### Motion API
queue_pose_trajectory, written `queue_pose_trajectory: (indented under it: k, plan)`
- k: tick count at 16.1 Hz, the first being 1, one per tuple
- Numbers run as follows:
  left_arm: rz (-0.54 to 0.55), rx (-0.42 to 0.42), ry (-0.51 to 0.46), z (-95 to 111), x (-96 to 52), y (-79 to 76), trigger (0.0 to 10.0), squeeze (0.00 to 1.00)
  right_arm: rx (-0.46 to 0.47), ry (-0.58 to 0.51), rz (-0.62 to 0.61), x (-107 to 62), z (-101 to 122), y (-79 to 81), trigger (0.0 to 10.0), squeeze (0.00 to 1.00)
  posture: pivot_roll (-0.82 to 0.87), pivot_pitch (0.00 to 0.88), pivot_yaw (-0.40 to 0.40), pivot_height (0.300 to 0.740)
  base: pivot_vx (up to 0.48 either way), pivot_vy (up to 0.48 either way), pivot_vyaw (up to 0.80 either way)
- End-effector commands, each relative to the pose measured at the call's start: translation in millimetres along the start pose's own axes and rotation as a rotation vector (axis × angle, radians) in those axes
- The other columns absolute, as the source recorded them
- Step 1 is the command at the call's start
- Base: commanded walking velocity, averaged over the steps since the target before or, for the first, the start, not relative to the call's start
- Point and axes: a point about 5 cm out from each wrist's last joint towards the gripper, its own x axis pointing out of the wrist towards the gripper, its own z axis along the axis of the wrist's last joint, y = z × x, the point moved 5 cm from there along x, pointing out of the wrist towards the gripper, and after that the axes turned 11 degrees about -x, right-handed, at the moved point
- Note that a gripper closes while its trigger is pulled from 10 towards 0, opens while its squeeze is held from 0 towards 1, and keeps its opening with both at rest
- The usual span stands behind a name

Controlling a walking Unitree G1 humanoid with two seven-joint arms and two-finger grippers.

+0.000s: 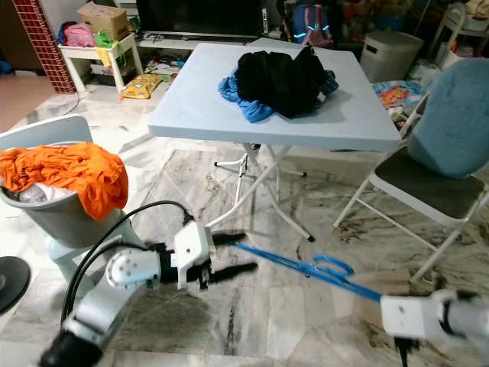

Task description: Hang hanger

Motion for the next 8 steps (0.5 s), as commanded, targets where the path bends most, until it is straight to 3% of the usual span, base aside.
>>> queue_pose_trajectory:
  k: [1, 3, 4, 5, 6, 8]
  plan:
    - [0.198, -0.061, -0.068, 11, -9.1, 24.0, 10.0, 1.00, 0.114, -0.011, -0.086, -6.4, -5, -3.8, 0.0, 0.00, 0.01, 0.000, -0.067, 0.740, 0.000, 0.000, 0.00]
    - [0.424, -0.110, -0.112, 8, -24.6, 45.3, 10.0, 1.00, 0.355, -0.055, -0.256, -5.4, -1, -1.8, 0.0, 0.00, 0.02, 0.000, -0.077, 0.740, 0.000, 0.000, 0.00]
    - [0.471, -0.127, -0.111, 5, -27.4, 48.9, 10.0, 1.00, 0.433, -0.074, -0.299, -4.8, 2, -1.1, 0.0, 0.00, 0.02, 0.000, -0.078, 0.740, 0.000, 0.000, 0.00]
    - [0.564, -0.191, -0.118, 1, -30.8, 54.6, 10.0, 1.00, 0.660, -0.120, -0.421, -2.7, 9, 0.5, 0.0, 0.00, 0.02, 0.000, -0.075, 0.740, 0.000, 0.000, 0.00]
    - [0.613, -0.189, -0.123, 2, -30.6, 58.6, 10.0, 1.00, 0.824, -0.156, -0.501, -0.7, 15, 1.0, 0.0, 0.00, 0.02, 0.000, -0.065, 0.740, 0.000, 0.000, 0.00]
    - [0.630, -0.173, -0.128, 6, -27.8, 62.4, 10.0, 1.00, 1.015, -0.176, -0.583, 2.8, 24, 5.1, 0.0, 0.00, 0.02, 0.000, -0.053, 0.740, 0.000, 0.000, 0.00]
